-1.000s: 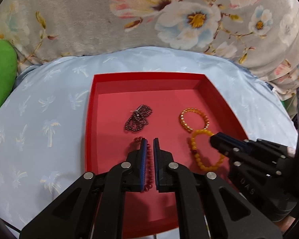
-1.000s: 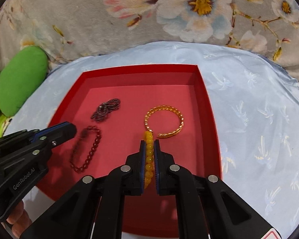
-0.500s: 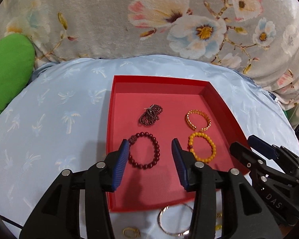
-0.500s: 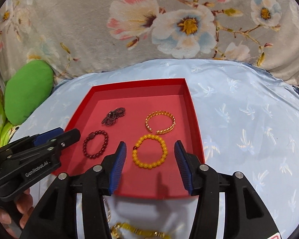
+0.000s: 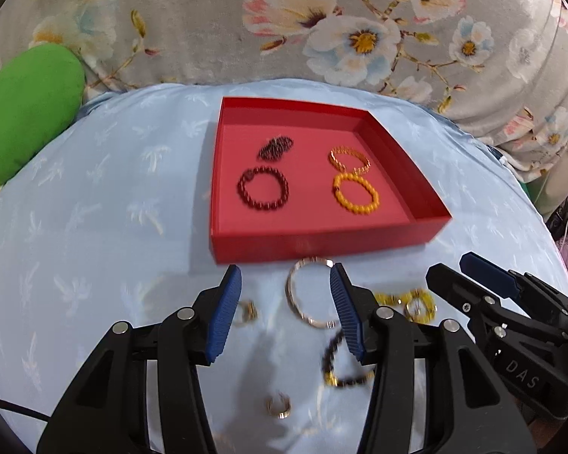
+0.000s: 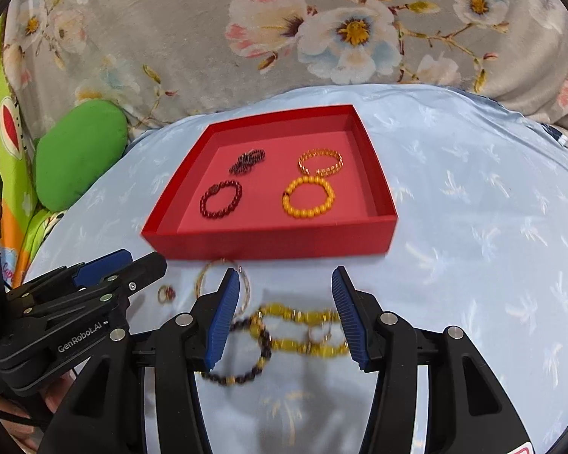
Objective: Organize jewelry
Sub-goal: 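Move the left gripper toward the gold hoop earring while the right approaches the dark bead bracelet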
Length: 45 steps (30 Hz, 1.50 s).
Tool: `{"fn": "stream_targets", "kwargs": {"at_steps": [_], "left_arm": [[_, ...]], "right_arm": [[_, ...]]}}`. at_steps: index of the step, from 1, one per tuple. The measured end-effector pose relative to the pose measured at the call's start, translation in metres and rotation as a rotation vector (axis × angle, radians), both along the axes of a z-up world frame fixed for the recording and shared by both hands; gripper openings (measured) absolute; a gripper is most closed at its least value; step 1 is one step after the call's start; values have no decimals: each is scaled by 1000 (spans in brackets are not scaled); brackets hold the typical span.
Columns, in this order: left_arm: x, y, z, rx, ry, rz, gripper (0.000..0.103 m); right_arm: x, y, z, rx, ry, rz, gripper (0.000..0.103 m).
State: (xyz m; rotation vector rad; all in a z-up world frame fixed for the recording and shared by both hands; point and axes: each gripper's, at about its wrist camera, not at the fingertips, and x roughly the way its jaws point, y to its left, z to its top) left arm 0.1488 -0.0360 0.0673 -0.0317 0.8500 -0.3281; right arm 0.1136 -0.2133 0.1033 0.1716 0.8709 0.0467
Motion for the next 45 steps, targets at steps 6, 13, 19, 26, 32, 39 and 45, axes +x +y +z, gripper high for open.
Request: {"fn": "stream_targets", "kwargs": {"at_steps": [6, 13, 19, 26, 32, 39, 45], "left_arm": [[-34, 7, -13, -7, 23, -6, 47], [-63, 13, -27, 6, 39, -4, 47], [-76, 18, -36, -4, 65, 2, 47], [-80, 24, -42, -18, 86, 19, 47], [-75, 34, -41, -28, 87, 46, 47], [-69, 42, -41, -36, 90, 68, 47], [-66, 44, -41, -40, 92, 72, 47]], "right_arm": [[-35, 1, -16, -3, 43, -8, 50], [-59, 6, -32, 7, 78, -7, 50], [-69, 11, -38, -2, 83, 0, 50], [-65, 16, -44, 3, 91, 6, 50], [-51, 23, -46, 6, 82, 3, 47], [-34, 28, -52, 25, 79, -20, 40], [-24, 28, -60, 37, 102, -44, 26]]}}
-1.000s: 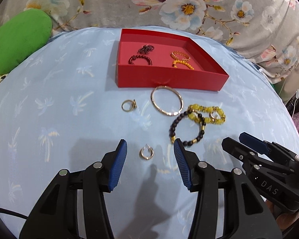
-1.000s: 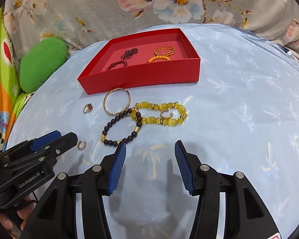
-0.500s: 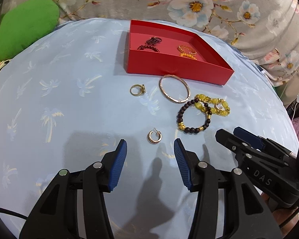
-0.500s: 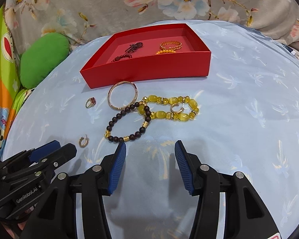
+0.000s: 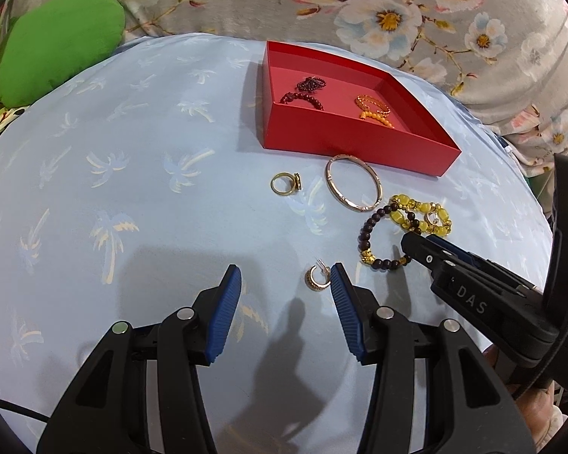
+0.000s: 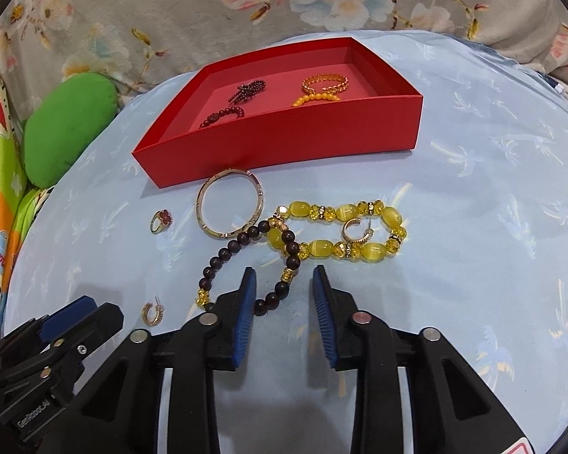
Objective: Organize jewelry
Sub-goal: 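Move the left gripper toward the gold hoop earring while the right approaches the dark bead bracelet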
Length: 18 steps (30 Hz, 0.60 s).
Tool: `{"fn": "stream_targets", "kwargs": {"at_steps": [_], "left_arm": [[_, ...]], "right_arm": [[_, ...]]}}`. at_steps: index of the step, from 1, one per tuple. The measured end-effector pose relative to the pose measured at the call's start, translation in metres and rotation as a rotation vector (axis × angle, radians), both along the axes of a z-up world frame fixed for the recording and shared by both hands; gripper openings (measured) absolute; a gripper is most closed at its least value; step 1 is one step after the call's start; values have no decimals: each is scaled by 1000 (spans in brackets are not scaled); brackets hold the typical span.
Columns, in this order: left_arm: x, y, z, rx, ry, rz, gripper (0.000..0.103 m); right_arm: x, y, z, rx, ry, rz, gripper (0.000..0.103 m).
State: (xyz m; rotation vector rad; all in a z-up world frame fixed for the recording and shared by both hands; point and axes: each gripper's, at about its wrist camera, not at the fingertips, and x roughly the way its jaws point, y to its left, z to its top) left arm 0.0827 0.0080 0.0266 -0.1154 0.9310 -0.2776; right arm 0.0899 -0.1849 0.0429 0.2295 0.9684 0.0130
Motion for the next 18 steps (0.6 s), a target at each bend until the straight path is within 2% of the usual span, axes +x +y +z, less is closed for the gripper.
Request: {"fn": "stream_targets", "kwargs": {"at_steps": [3, 7, 18], "left_arm": [[2, 1, 1, -2, 0, 3, 47], [2, 0, 2, -4, -2, 1, 47], [4, -25, 15, -13, -24, -50, 47]], "right_arm": [[1, 1, -1, -17, -4, 1, 22], [1, 0, -1, -39, -3, 4, 9], [-33, -30, 8, -21, -13, -24, 8]]}}
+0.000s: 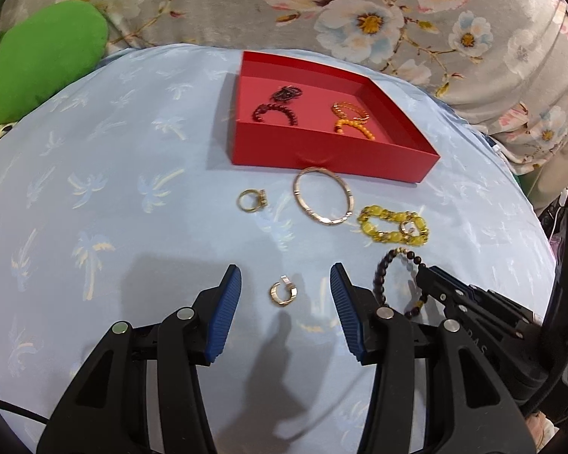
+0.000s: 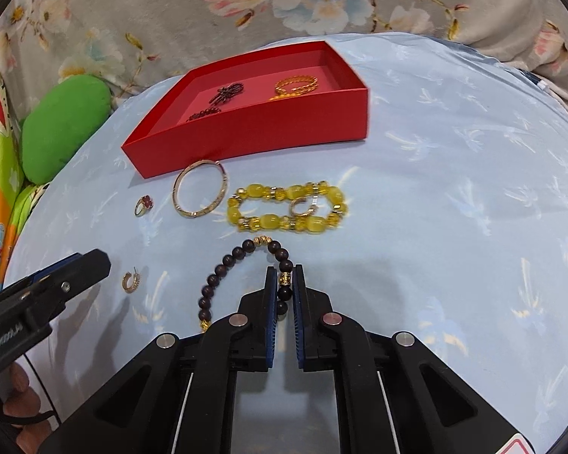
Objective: Organize jewelry
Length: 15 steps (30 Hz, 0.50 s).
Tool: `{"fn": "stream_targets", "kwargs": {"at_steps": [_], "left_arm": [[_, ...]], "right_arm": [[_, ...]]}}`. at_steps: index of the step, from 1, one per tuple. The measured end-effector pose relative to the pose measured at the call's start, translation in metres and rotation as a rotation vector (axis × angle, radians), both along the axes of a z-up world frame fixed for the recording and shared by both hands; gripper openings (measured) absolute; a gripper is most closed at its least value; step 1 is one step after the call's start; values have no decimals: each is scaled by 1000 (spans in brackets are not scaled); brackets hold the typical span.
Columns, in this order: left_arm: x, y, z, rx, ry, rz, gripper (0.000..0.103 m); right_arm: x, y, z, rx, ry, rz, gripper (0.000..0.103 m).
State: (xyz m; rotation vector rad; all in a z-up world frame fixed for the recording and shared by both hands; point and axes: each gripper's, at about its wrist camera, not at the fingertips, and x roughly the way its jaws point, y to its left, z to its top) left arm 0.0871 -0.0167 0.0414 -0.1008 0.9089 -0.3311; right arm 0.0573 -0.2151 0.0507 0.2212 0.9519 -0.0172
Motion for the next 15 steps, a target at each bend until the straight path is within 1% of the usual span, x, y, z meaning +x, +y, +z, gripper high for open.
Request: {"fn": "stream_targets", "kwargs": {"at_steps": [7, 11, 15], "left_arm": [[15, -43, 1, -7, 17, -68, 47], [30, -67, -6, -17, 59, -84, 46], [43, -87, -12, -5, 69, -95, 46]], "right_arm": [[-6, -28, 10, 17, -18, -40, 8], [-7, -42, 10, 35, -19, -65, 8], [-6, -54, 8, 55, -17, -80, 8]]}}
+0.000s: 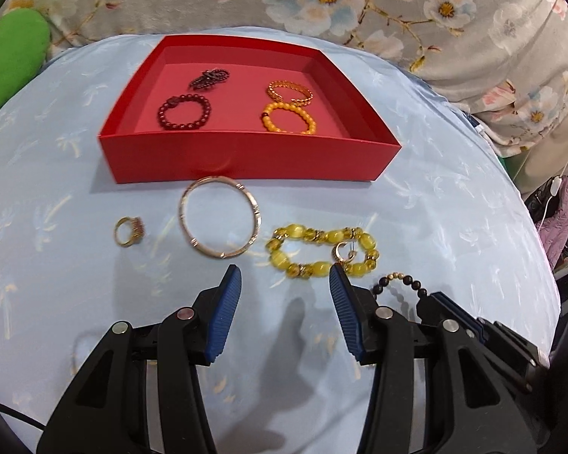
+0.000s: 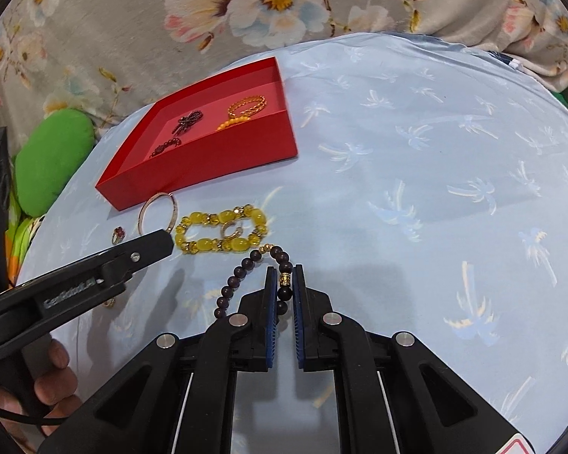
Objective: Organize jewelry
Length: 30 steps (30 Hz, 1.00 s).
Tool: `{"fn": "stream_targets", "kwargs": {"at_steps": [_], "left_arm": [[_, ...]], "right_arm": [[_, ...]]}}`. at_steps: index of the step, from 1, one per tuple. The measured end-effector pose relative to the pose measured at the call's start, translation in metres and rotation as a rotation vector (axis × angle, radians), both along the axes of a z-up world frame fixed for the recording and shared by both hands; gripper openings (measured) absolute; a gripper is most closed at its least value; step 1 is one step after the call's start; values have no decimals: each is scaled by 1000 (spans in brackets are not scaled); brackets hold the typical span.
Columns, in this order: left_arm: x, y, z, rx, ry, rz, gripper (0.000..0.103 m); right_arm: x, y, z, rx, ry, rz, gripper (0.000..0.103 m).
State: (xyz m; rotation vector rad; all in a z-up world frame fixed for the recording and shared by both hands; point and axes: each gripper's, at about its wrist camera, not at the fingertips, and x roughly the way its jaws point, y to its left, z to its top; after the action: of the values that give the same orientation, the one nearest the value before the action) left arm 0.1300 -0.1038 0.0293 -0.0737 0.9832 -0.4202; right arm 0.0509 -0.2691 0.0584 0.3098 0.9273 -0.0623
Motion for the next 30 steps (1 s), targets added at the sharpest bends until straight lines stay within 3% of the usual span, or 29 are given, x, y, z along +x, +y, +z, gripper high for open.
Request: {"fn": "stream_targets", "kwargs": {"at_steps": [5, 10, 11, 12, 13, 30], "left_arm": [[12, -17, -9, 46, 9, 8, 43], [15, -22, -14, 82, -5, 13, 32], [14, -23, -13, 91, -12, 13, 27], [14, -23, -15, 114, -4, 11, 13], [13, -21, -15, 115, -11, 9, 11], [-26, 27, -18, 91, 14, 29, 9]], "right_arm": [[3, -5, -3, 17, 0, -1, 8], [5, -7, -5, 31, -1, 4, 8], [6, -8, -5, 32, -1, 5, 8], [6, -8, -6, 34, 0, 5, 8], [6, -8, -7, 36, 3, 5, 8], [-8, 21, -7, 36, 17, 68, 8]]}}
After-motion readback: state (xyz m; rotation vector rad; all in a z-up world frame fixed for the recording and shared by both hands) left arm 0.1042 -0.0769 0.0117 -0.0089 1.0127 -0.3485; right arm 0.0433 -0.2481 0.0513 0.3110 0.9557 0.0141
